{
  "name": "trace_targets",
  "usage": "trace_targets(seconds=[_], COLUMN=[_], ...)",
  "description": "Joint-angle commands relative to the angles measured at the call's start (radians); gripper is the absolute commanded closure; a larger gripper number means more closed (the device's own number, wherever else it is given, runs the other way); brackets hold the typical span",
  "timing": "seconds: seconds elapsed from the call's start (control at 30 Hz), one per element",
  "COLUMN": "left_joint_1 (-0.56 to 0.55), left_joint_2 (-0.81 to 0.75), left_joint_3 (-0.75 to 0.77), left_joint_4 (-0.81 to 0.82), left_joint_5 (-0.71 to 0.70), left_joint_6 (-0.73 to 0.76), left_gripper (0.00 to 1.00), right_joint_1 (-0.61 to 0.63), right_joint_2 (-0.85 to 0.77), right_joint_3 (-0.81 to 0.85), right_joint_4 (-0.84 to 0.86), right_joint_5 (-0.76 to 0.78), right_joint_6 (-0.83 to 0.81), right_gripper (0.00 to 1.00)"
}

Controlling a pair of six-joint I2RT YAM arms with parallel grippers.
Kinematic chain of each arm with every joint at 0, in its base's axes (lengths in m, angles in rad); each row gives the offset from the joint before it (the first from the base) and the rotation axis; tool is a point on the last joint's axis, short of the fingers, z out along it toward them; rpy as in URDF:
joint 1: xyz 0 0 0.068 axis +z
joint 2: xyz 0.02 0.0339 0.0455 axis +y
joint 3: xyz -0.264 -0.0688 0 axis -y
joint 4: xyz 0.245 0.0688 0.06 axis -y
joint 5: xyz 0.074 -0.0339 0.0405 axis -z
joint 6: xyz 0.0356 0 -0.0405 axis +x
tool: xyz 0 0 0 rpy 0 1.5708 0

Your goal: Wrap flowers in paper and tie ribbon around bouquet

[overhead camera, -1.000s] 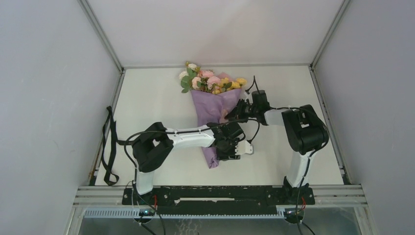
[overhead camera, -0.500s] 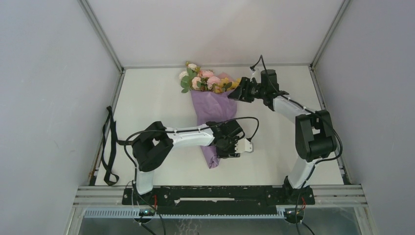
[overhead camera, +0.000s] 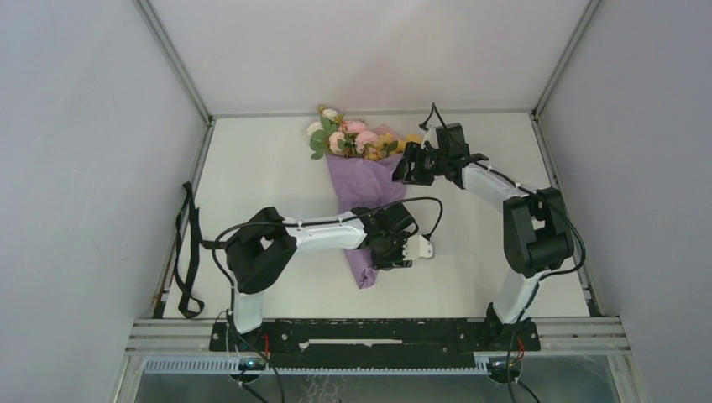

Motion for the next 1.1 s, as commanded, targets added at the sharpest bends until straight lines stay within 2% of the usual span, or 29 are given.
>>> trace_targets(seconds=[0.0, 0.27, 0.4, 0.53, 0.83, 1.07], left_joint_1=[0.015, 0.029, 0.032, 0.035, 0.036, 0.038], left_joint_2=[0.058, 0.045, 0.040, 0.034, 0.037, 0.031], left_joint_3=[-0.049, -0.068, -0.081, -0.091, -0.087, -0.096], left_joint_4=[-0.001, 0.021, 0.031, 0.041, 0.036, 0.041], left_joint_5=[-0.015, 0.017, 0.024, 0.031, 0.031, 0.034], left_joint_6=[0.039, 0.038, 0.037, 0.036, 0.031, 0.033], left_gripper=[0.51, 0.51, 0.51, 0.51, 0.51, 0.51], right_joint_1=[0.000, 0.000, 0.004, 0.037, 0.020, 0.007], right_joint_2=[-0.102, -0.226, -0.240, -0.200, -0.093, 0.015], right_joint_3=[0.013, -0.051, -0.065, -0.065, -0.065, -0.065], right_joint_4=[0.018, 0.040, 0.019, 0.029, 0.021, 0.056], right_joint_5=[-0.051, 0.067, 0.136, 0.131, 0.214, 0.157], right_joint_6=[-0.054, -0.029, -0.027, -0.029, -0.015, -0.008], right_gripper=[0.34, 0.34, 0.29, 0.24, 0.24, 0.24])
